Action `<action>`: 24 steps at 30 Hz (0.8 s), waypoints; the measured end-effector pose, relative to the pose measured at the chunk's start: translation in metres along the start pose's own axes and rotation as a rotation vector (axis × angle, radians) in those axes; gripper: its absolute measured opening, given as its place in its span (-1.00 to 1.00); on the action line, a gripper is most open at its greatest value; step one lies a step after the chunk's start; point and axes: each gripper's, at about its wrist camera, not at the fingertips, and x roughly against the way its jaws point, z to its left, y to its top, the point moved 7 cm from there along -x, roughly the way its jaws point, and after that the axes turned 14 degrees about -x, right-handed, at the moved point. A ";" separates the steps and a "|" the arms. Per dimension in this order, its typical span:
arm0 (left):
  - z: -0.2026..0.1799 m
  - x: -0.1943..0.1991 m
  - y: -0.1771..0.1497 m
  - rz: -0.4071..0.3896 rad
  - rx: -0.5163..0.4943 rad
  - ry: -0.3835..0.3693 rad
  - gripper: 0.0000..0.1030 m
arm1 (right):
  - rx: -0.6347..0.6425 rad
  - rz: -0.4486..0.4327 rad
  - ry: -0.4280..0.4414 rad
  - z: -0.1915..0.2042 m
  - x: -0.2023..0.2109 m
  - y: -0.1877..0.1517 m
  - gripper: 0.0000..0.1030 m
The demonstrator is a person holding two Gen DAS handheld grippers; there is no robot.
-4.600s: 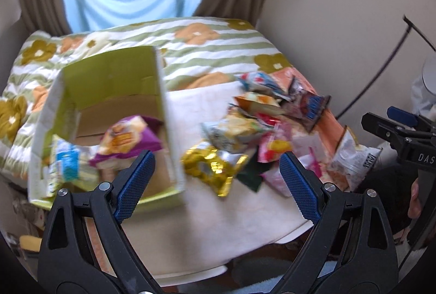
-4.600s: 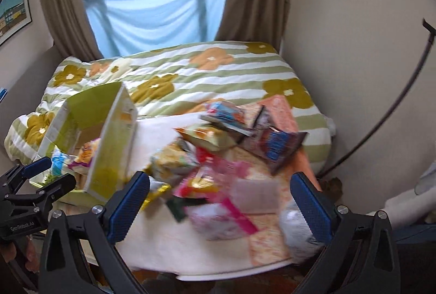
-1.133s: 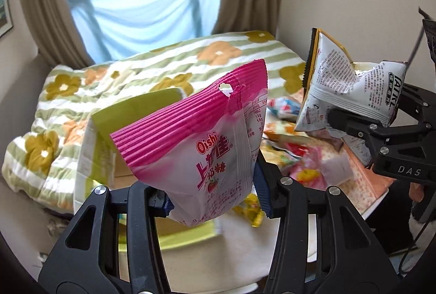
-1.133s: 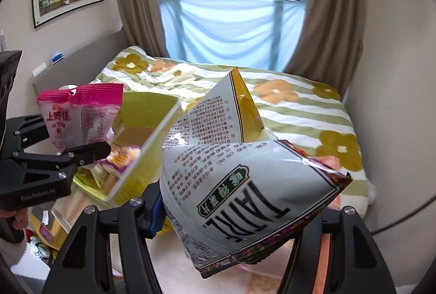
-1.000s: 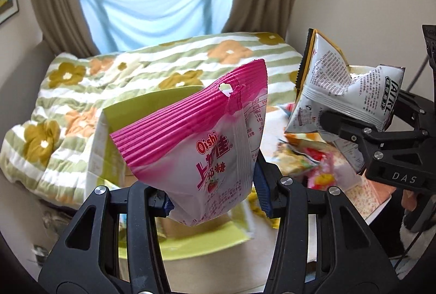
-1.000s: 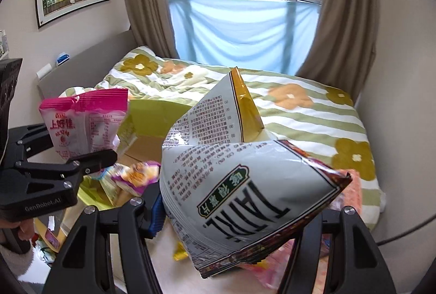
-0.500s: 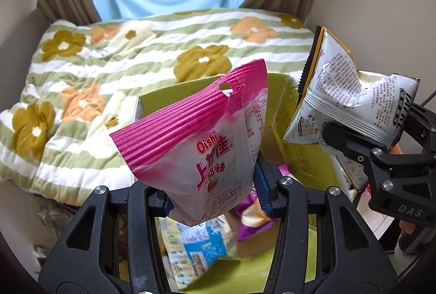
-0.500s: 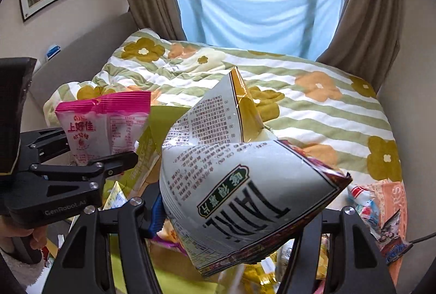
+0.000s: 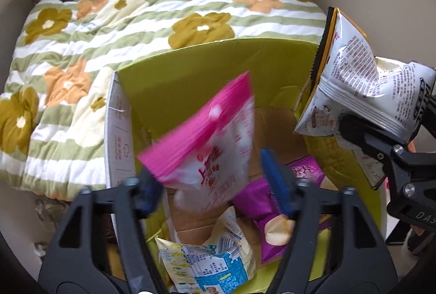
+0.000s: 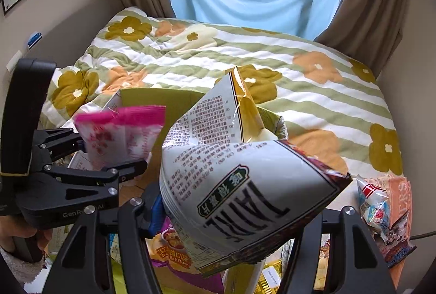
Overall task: Organize snacks
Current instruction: 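Carry both bags over the box and release them inside with both tools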
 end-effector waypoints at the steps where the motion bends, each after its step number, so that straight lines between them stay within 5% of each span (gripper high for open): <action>1: 0.000 0.002 0.000 -0.009 0.000 0.013 0.87 | -0.001 0.005 0.001 -0.002 -0.001 0.000 0.15; 2: 0.001 0.005 0.000 -0.016 0.002 0.032 0.99 | -0.003 0.012 0.001 -0.002 -0.003 0.002 0.15; 17: 0.004 0.033 -0.024 -0.001 0.026 0.130 0.99 | -0.025 0.088 0.084 0.001 -0.032 0.006 0.20; 20: 0.003 0.036 -0.026 -0.004 0.033 0.136 0.99 | -0.035 0.078 0.093 0.001 -0.033 0.007 0.44; 22: 0.002 0.039 -0.028 -0.007 0.036 0.141 0.99 | -0.055 0.052 0.111 0.000 -0.029 0.010 0.88; 24: 0.001 0.042 -0.029 -0.007 0.038 0.147 0.99 | -0.057 0.031 0.122 -0.001 -0.023 0.013 0.93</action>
